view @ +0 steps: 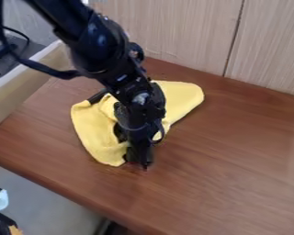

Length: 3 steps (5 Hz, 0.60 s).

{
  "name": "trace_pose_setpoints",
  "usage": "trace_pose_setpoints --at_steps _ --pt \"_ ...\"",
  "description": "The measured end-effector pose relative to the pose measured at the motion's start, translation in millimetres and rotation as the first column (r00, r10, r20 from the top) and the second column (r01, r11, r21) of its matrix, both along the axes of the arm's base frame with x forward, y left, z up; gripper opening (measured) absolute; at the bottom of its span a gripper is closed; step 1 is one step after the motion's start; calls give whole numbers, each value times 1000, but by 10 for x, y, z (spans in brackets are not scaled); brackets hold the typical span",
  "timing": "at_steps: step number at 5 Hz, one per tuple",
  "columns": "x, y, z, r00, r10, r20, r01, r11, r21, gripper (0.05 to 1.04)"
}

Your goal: Fold the cloth from bottom right to top left

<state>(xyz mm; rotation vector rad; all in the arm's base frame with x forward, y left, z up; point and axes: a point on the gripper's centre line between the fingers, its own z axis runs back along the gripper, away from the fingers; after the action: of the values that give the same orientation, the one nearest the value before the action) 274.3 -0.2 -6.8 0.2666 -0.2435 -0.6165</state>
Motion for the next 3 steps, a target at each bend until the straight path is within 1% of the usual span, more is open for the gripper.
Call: trace_pose_setpoints --at_steps 1,2,3 --pt "19 12 10 1000 8 6 -8 1000 7 170" --pt "-2 -5 5 1000 5 -4 -5 1000 -4 88" --pt "-24 -48 117 1000 -18 10 19 999 -29 84"
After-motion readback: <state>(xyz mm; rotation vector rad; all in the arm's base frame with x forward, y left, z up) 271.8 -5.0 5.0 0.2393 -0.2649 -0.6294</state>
